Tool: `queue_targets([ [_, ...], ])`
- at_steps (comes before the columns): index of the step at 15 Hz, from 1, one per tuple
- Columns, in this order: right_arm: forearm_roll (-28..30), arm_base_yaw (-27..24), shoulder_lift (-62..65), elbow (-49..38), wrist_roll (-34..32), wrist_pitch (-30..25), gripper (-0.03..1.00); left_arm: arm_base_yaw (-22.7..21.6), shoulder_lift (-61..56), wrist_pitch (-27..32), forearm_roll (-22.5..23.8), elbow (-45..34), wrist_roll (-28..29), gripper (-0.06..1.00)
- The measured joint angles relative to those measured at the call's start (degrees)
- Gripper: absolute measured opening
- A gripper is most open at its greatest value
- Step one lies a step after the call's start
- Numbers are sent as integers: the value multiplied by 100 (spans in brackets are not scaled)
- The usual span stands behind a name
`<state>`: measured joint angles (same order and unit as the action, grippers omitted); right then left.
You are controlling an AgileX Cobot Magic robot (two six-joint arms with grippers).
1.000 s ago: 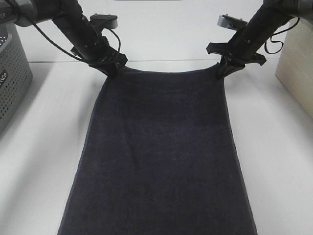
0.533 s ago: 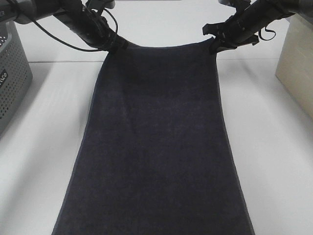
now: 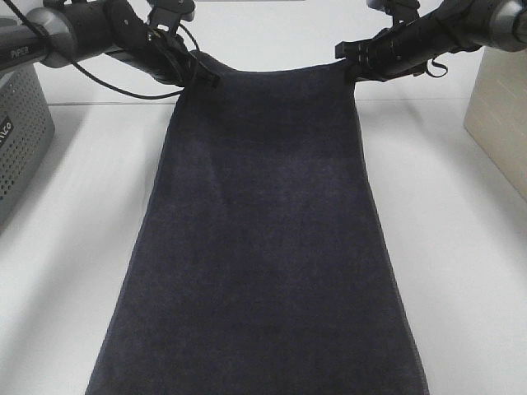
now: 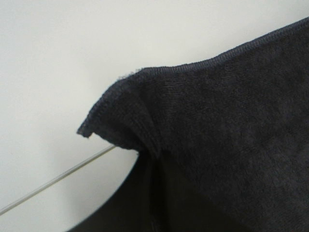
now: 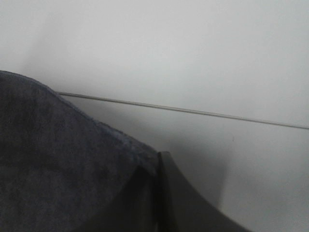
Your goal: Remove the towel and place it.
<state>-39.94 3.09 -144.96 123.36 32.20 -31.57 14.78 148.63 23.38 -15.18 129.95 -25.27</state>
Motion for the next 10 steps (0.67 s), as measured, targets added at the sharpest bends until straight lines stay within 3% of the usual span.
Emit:
queue_targets([
  [6, -825, 0, -189, 0, 859, 539, 2, 0, 372, -779, 0, 0, -52, 0],
  [10, -1037, 0, -390, 0, 1060, 670, 2, 0, 458, -991, 0, 0, -52, 0],
])
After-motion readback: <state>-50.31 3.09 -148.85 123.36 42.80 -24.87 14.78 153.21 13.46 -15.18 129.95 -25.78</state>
